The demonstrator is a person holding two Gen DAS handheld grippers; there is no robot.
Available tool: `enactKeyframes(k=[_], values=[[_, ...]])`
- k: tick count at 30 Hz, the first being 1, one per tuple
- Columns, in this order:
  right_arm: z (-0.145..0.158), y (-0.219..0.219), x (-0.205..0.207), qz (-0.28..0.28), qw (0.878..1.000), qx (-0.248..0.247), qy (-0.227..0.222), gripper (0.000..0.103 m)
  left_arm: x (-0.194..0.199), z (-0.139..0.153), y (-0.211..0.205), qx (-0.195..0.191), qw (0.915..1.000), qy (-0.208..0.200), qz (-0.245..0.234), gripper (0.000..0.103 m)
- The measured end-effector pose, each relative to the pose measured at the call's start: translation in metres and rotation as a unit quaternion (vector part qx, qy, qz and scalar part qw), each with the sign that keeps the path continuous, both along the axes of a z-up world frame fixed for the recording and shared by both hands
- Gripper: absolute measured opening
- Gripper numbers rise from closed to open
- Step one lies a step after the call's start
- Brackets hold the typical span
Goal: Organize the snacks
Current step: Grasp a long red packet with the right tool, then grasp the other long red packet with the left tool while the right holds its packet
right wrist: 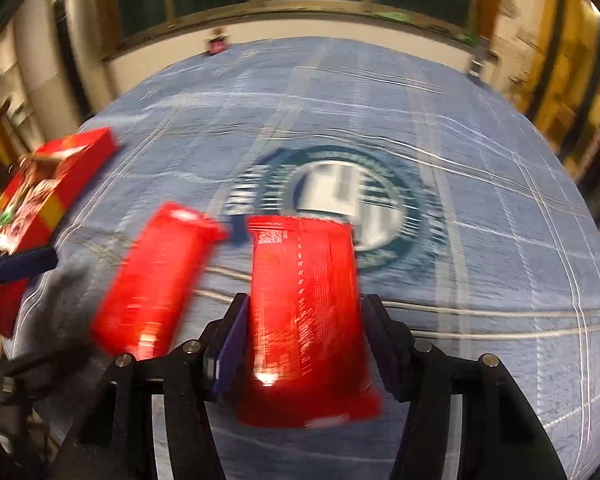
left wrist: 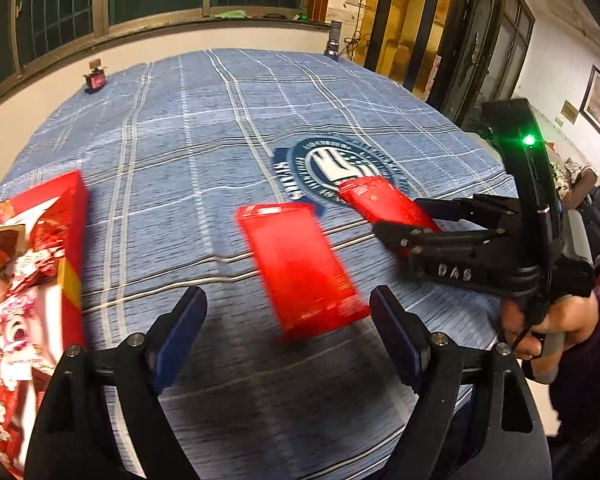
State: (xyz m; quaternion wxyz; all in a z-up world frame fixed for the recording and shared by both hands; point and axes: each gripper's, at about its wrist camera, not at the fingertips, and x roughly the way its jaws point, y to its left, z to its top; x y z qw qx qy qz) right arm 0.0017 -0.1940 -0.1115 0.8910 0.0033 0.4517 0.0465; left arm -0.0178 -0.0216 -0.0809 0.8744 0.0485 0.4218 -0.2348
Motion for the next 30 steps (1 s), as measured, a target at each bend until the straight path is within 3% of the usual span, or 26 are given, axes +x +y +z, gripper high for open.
enactKeyframes(k=[4,9,12,14,18,23,27,30], values=[[0.001,-0.041,-0.003,-0.030,0.999,0.014,0.001,0.060,0.020,-0.011,-0.020,0.010,0.9977,0.053,0.042,0.084],[0.002,-0.061,-0.009,-0.025,0.999,0.048,-0.007,0.065,0.042,-0.024,-0.037,0.041,0.9916,0.073,0.099,0.084],[0.003,-0.064,-0.012,-0.020,0.998,0.056,-0.007,0.070,0.041,-0.027,-0.047,0.078,0.9899,0.052,0.106,0.085],[0.003,-0.062,-0.011,-0.014,0.999,0.051,-0.005,0.073,0.041,-0.028,-0.050,0.081,0.9897,0.045,0.109,0.087],[0.001,-0.055,-0.007,-0.008,0.999,0.047,-0.002,0.077,0.038,-0.034,-0.048,0.081,0.9875,0.040,0.129,0.103],[0.000,-0.051,-0.006,-0.012,0.999,0.031,0.000,0.077,0.038,-0.038,-0.044,0.073,0.9875,0.025,0.137,0.103],[-0.001,-0.041,-0.008,-0.021,1.000,-0.007,0.000,0.072,0.036,-0.039,-0.044,0.073,0.9867,0.026,0.142,0.103],[-0.001,-0.041,-0.010,-0.029,1.000,-0.007,-0.005,0.068,0.034,-0.039,-0.043,0.073,0.9866,0.026,0.144,0.103]])
